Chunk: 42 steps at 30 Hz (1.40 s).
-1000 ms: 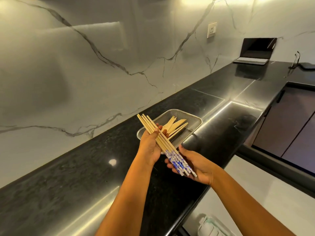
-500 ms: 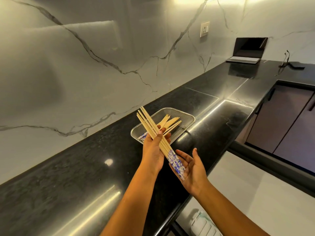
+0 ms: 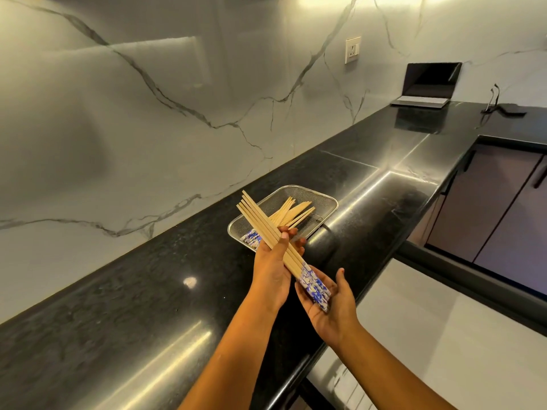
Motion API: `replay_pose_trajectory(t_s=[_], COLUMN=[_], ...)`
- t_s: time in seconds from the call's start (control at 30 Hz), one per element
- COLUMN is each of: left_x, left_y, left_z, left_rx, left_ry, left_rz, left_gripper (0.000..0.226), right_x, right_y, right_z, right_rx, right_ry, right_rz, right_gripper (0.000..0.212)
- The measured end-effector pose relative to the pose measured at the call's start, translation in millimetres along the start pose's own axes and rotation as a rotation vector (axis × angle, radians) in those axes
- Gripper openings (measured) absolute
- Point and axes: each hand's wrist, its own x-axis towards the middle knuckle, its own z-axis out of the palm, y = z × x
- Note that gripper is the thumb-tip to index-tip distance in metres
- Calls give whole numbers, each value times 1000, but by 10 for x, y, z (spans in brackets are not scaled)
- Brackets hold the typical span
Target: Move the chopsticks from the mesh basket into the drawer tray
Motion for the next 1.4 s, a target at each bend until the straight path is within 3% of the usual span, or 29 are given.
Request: replay_pose_trajectory(t_s=[0.37,0.53,0.63,0.73,0.87,1.0,1.23,1.4], left_x=[-245,-324,-321,-329,-386,-434,-525,-633], left_y=[-222,-395,-418,-481,-688,-900,-1160,-1388], left_z=[86,100,63,24,3,3,-88,-236], left_rx=[13,5,-26,13,130,149,192,305], left_ry=[-17,17,18,-3,-82,-199,-273,-284], left_rz=[-21,-92,-109,-141,-218,-333,-448,-551], left_gripper=[15,14,13,12,18,22,14,21], right_x=[-92,-89,-79,-80,-138,-89,2,-37], right_y=[-78,-76,-176,-360,-648,-837,-988,-1023], right_z=[-132,-99,-196,-220,15,265,171,-260], right_rx=[-46,-76,-284,-678,-1141,-1508,-1527,-1651], right_ry=[38,-28,-25,-5,-197,-343,-458,-413], right_rz=[-32,-27,-34,-172,-329,-246,19,129], right_gripper=[64,59,52,36,18,12,13,14])
